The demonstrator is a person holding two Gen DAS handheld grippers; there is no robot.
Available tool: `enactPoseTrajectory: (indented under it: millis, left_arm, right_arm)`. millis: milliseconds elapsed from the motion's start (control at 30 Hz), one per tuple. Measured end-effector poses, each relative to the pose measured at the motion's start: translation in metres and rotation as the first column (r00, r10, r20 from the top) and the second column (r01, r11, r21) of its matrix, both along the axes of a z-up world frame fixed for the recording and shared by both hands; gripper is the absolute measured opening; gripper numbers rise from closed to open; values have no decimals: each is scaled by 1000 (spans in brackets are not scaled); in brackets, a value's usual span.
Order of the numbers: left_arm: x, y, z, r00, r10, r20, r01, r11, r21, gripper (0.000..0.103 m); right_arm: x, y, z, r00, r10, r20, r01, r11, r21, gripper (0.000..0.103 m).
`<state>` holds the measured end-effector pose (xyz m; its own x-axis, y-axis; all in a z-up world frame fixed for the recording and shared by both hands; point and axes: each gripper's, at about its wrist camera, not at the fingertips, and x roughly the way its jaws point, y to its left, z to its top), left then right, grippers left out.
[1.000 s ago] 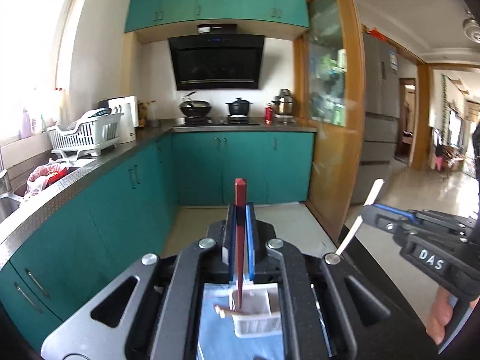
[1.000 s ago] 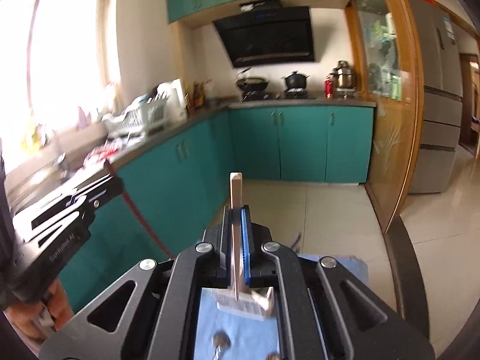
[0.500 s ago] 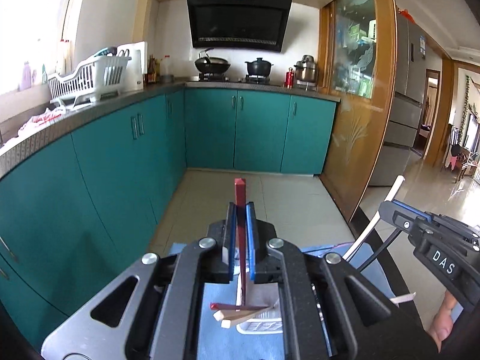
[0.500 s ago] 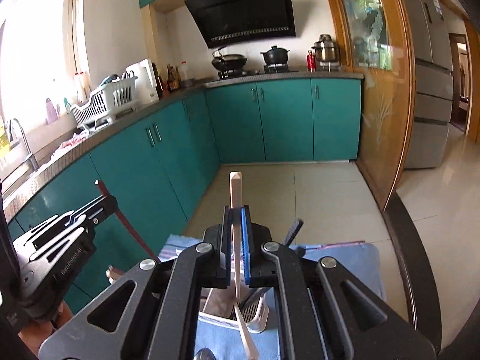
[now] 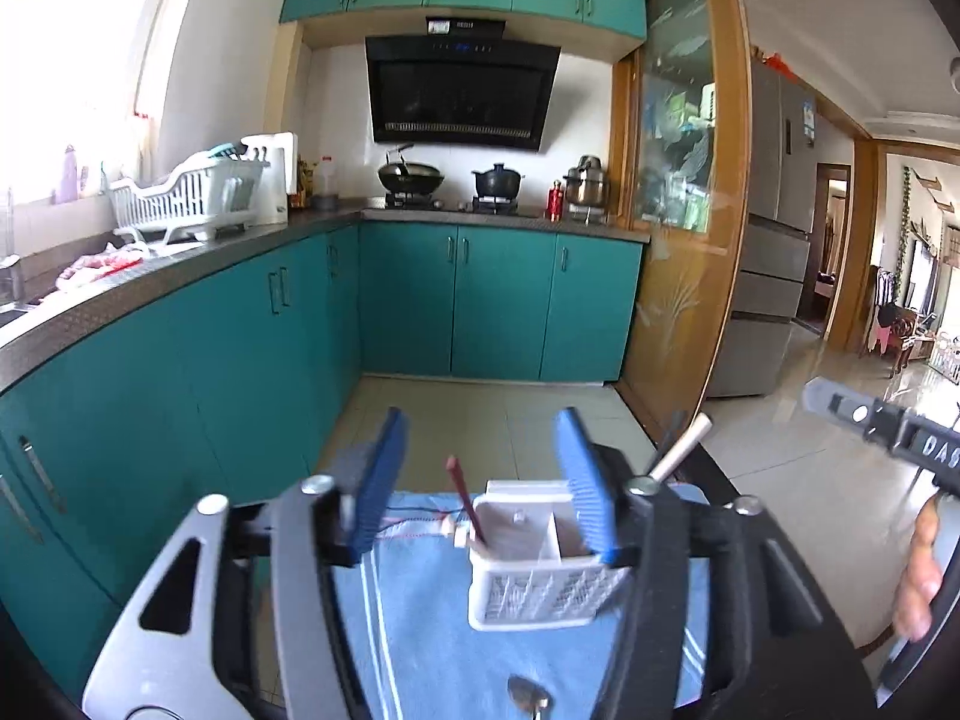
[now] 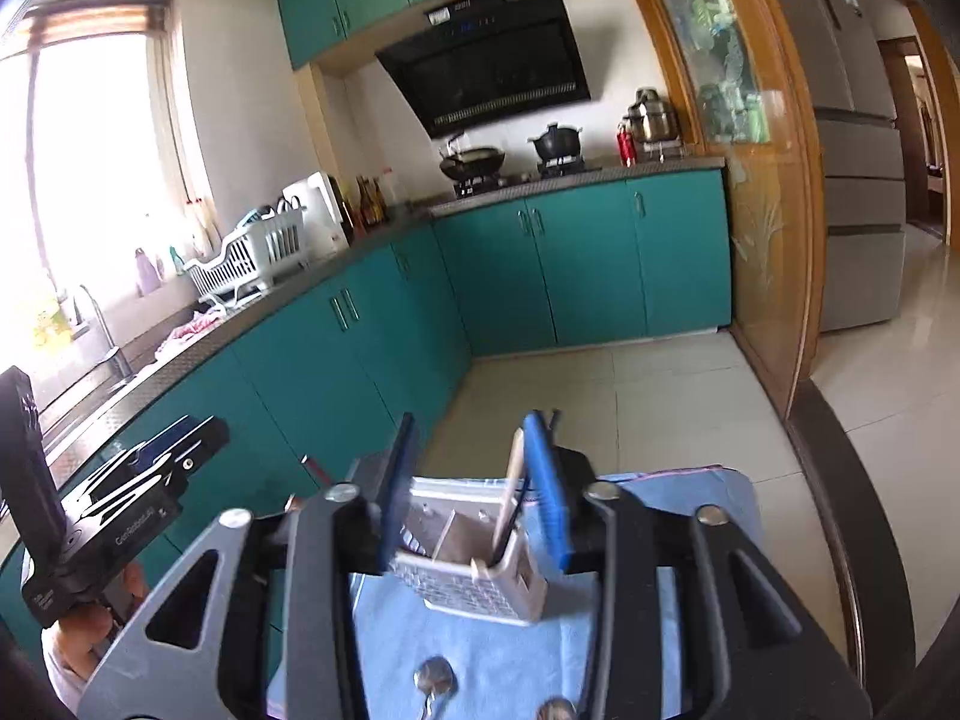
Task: Organize utensils
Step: 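Open both tools to drop the chopsticks into the white holder, then grasp the silver spoon with the left tool while the right tool grasps the gold-handled spoon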
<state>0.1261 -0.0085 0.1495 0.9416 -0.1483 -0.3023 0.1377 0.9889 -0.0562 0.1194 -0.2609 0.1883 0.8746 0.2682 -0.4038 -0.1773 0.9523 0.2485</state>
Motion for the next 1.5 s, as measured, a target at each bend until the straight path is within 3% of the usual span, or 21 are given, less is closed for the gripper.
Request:
enactPoseTrajectory:
  millis: [33,167,267,367,467,733,900,1100,1500]
  left_arm:
    - [-13,-1,-7,1000,8,8,-8,1000,14,59]
    - [-41,-9,-50,999,34,-33,-32,998,61,68]
    - [-40,-23,-95,987,31,-157,-18,996,88,68]
    - [-37,-31,-126,967,19,-255,-2,998,68,68]
    - [-38,-35,-136,964,29,-265,-5,996,89,68]
    - [-33,-38,-151,951,33,-309,-6,996,88,68]
    - [-24,-41,-166,935,36,-353,-1,995,98,71]
    - [-4,-38,-203,873,0,-487,22,999,41,71]
    - [21,-57,-250,789,-20,-614,73,995,61,68]
  right_arm:
    - [-16,-5,-2,1000,-8,8,8,1000,-11,56]
    - [-51,-9,-39,998,-48,-30,45,994,-95,64]
    - [-57,0,-94,987,-50,-155,25,987,-160,64]
    - [-55,3,-136,966,-43,-256,8,991,-135,64]
    - [-56,3,-158,954,-60,-295,19,990,-139,64]
    - [-58,-7,-185,924,-112,-366,54,985,-165,64]
    - [-58,-5,-210,894,-111,-435,28,981,-192,64]
    - [-59,3,-245,841,-91,-533,-25,978,-208,64]
    - [-58,19,-267,801,-95,-591,-87,959,-271,64]
